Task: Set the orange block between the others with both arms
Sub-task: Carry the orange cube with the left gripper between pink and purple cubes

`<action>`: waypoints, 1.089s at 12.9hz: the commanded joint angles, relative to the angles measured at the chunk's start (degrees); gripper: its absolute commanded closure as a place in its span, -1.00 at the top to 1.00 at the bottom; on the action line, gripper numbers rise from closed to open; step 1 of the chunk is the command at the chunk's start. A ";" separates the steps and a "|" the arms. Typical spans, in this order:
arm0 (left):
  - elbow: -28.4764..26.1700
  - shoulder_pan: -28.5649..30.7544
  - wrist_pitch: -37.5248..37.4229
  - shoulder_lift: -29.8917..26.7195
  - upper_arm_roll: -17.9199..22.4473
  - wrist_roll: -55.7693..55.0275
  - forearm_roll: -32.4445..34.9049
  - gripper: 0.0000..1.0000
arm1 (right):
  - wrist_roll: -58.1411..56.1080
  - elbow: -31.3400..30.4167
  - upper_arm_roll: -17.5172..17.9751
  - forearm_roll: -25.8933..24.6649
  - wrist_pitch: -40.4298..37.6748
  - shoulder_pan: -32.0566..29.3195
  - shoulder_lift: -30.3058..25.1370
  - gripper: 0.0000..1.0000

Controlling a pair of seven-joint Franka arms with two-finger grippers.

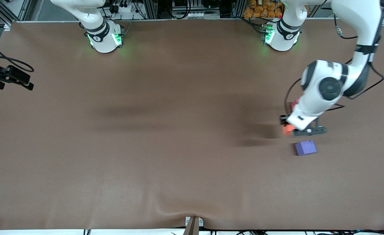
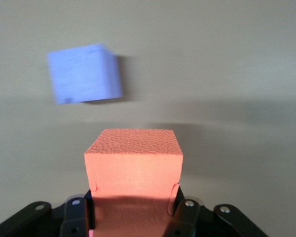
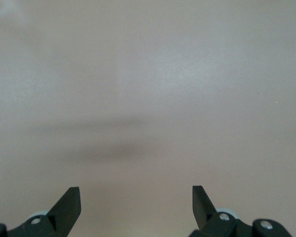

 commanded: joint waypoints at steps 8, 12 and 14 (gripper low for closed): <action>-3.94 8.07 10.67 6.79 -1.19 9.73 -0.07 -1.00 | -0.93 1.01 -1.95 -0.49 -4.86 0.63 -0.44 1.00; -3.94 8.77 11.46 7.50 -1.18 10.88 -0.15 -1.00 | -1.02 0.92 -1.86 -0.49 -6.00 0.63 -0.36 1.00; -3.94 8.86 11.46 7.85 -1.10 10.88 -0.15 -1.00 | -2.07 0.83 -1.51 -0.06 -7.05 0.81 -0.18 1.00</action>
